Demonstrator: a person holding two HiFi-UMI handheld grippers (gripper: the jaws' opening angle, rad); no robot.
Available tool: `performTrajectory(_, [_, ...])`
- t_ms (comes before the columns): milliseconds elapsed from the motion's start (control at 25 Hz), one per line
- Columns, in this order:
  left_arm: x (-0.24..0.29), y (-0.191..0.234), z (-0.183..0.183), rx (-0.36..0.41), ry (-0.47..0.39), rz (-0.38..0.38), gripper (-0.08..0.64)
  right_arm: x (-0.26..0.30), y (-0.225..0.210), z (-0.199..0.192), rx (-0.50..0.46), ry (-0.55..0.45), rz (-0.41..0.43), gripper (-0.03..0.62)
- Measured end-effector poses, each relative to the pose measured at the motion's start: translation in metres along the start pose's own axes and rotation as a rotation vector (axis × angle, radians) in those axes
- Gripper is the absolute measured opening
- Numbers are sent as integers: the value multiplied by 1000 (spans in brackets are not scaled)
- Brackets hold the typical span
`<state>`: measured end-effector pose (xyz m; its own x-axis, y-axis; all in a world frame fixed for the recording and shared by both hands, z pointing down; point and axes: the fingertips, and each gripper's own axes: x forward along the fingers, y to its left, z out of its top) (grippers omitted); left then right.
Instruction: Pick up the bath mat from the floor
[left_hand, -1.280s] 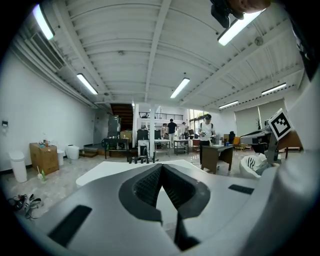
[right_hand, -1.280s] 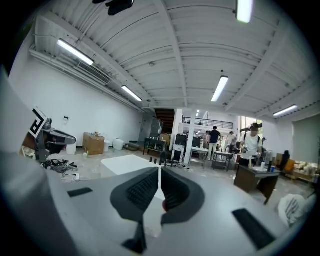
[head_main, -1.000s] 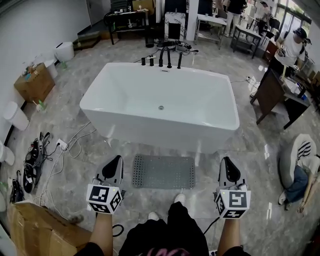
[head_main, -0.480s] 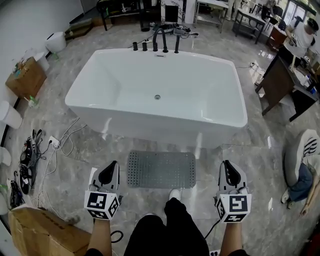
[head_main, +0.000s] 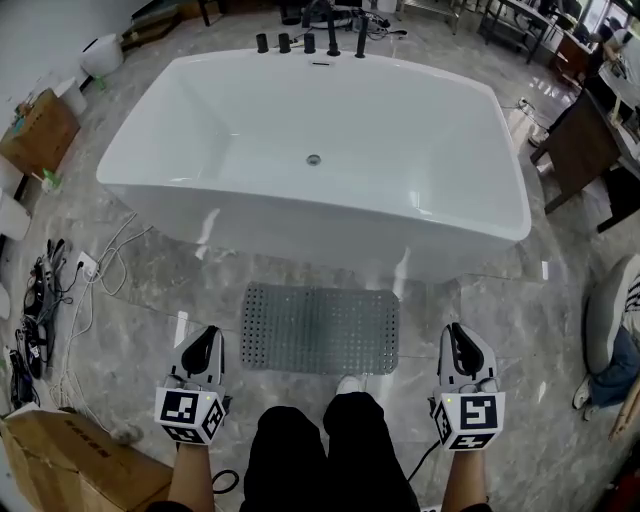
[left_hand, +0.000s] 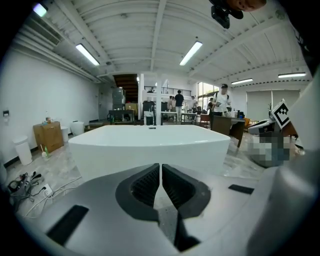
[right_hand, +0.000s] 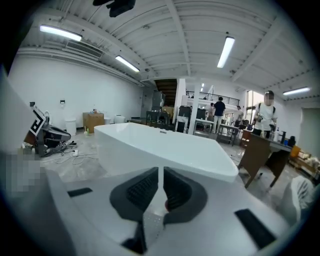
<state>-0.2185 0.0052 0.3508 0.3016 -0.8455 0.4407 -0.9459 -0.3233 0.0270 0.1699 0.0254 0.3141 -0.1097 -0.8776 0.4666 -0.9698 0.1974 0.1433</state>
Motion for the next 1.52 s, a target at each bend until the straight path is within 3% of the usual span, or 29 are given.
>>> performTrajectory(280, [63, 4, -101, 31, 34, -4, 5, 59, 7, -102, 11, 39, -8, 23])
performTrajectory(520, [126, 5, -181, 180, 28, -8, 5, 117, 9, -188, 13, 49, -14, 23])
performTrajectory(680, [168, 13, -254, 223, 87, 17, 6, 166, 16, -264, 14, 95, 17, 26])
performTrajectory(720, [178, 17, -271, 219, 99, 28, 6, 178, 17, -283, 23, 109, 28, 51])
performTrajectory(760, [186, 21, -287, 212, 105, 36, 6, 190, 18, -301, 32, 123, 35, 127])
performTrajectory(920, [208, 36, -350, 208, 159, 41, 6, 225, 24, -367, 44, 170, 37, 143])
performTrajectory(1040, [226, 50, -402, 174, 226, 53, 9, 250, 28, -425, 70, 248, 66, 201])
performTrajectory(1160, [247, 64, -458, 122, 316, 42, 176, 272, 25, -484, 116, 336, 57, 213])
performTrajectory(1360, [264, 92, -544, 48, 517, 80, 257, 295, 21, -572, 211, 533, 54, 264])
performTrajectory(1520, [260, 123, -584, -55, 616, 127, 278, 295, 18, -614, 271, 633, 21, 278])
